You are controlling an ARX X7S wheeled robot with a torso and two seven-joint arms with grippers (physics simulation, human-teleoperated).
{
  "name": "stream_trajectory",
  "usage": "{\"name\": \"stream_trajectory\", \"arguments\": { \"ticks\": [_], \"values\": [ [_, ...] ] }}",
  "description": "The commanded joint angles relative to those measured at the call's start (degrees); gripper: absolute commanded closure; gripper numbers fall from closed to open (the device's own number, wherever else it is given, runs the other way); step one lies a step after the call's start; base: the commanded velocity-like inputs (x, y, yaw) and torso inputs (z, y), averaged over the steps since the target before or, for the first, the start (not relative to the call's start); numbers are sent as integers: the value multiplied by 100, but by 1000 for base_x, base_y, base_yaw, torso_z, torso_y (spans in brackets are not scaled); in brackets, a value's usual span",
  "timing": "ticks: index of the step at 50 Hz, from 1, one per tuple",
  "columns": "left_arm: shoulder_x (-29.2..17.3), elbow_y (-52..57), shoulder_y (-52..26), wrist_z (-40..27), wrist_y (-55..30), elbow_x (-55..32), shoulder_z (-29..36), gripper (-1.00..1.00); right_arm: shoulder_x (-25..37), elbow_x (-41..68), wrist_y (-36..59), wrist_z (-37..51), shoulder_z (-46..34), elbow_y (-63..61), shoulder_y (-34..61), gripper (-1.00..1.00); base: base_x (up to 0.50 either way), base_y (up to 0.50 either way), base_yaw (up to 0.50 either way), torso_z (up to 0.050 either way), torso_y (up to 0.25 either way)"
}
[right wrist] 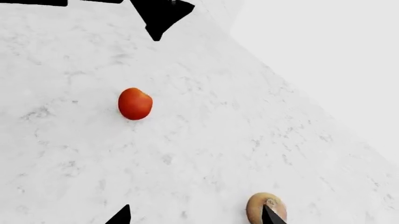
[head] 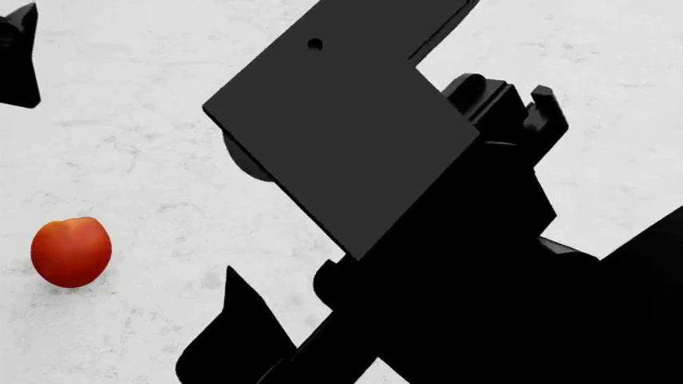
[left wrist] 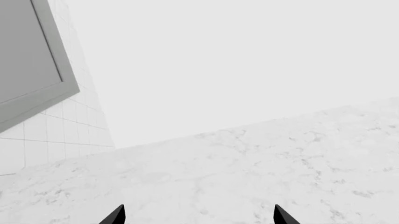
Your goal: Place the avocado, onion, tomato and bell pepper on the cutting board.
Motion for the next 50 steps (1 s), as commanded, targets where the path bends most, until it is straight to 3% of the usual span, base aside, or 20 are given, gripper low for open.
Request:
{"name": "stream_trajectory", "arguments": {
  "ticks": [1,10,37,50],
  "values": [
    [2,-3,71,-23,38,-21,-35,-100,44,1287,-1184,677,-769,-413,360,-100,0,0,0,0,0],
    [-38,-52,143,-109,200,64,-59,-100,-169,1905,-1701,862,-1119,-505,569,-100,0,0,0,0,0],
    [-116,-32,114,-135,288,92,69,-100,-399,2941,-1871,1198,-2002,-954,1076,-100,0,0,0,0,0],
    [-111,-30,135,-141,293,61,71,-100,-318,2762,-1842,1124,-2172,-1151,887,-100,0,0,0,0,0]
  ]
}}
